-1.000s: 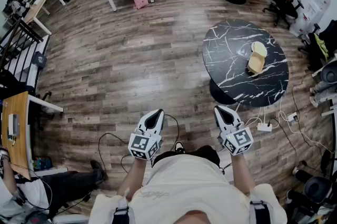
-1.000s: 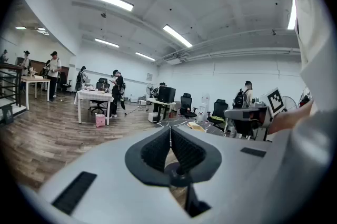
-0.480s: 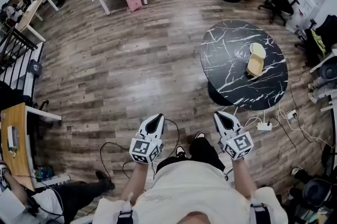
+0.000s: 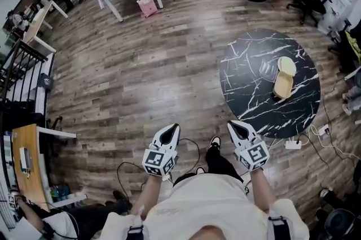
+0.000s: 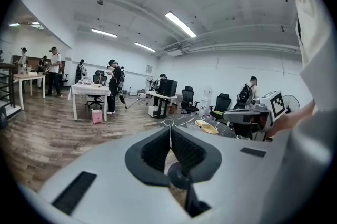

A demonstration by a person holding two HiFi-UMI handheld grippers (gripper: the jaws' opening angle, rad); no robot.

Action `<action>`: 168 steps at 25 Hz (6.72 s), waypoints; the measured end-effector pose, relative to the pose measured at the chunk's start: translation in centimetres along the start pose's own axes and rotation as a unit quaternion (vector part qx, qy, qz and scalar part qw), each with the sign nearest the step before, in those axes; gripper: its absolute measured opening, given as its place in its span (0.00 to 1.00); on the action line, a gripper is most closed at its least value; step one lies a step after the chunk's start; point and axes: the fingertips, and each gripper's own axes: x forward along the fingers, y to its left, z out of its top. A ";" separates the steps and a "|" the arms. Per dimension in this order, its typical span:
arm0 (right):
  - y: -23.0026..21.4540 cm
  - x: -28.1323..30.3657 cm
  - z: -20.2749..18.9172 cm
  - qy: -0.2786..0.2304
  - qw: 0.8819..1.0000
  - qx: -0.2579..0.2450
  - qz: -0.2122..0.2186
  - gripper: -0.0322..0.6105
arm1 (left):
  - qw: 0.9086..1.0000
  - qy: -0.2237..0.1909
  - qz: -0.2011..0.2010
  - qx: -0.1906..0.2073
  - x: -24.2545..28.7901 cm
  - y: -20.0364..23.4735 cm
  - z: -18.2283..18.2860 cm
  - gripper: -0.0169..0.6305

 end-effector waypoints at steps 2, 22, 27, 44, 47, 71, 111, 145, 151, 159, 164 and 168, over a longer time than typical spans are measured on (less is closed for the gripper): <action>-2.4 1.8 1.4 -0.011 1.000 0.000 0.004 0.06 | 1.000 0.000 -0.002 0.015 2.6 0.6 1.9 0.06; -15.0 16.9 6.2 -0.002 1.000 0.014 -0.016 0.06 | 1.000 -0.010 -0.022 0.001 18.6 11.4 8.2 0.06; -16.4 22.0 9.3 -0.010 0.998 0.005 -0.054 0.06 | 0.997 -0.025 -0.065 0.023 22.6 16.4 12.4 0.06; -25.1 26.0 8.4 -0.014 0.981 0.060 -0.183 0.06 | 0.984 -0.001 -0.172 0.043 36.0 20.7 15.7 0.06; -28.3 26.1 7.4 -0.008 0.976 0.062 -0.208 0.06 | 0.979 0.015 -0.197 0.056 40.2 19.3 16.0 0.06; -41.4 12.7 4.4 -0.039 0.853 0.151 -0.499 0.06 | 0.843 0.094 -0.510 0.143 61.5 -4.3 16.7 0.06; -36.6 6.3 -2.0 -0.018 0.571 0.282 -0.771 0.06 | 0.557 0.169 -0.790 0.189 61.7 -19.5 10.8 0.06; -41.8 4.4 -24.1 -0.076 0.448 0.542 -0.707 0.15 | 0.567 0.216 -0.761 0.230 65.6 -23.3 7.7 0.06; -41.6 4.8 -26.5 -0.087 0.417 0.574 -0.699 0.16 | 0.570 0.224 -0.754 0.237 66.7 -22.7 7.7 0.06; -41.6 3.9 -25.9 -0.067 0.398 0.601 -0.690 0.13 | 0.572 0.230 -0.752 0.234 67.5 -22.3 7.2 0.06; -42.1 4.0 -26.2 -0.063 0.408 0.628 -0.660 0.09 | 0.572 0.220 -0.757 0.225 67.3 -22.5 7.6 0.06; -41.8 4.2 -26.1 -0.055 0.423 0.613 -0.665 0.06 | 0.577 0.209 -0.758 0.220 67.2 -22.2 8.5 0.06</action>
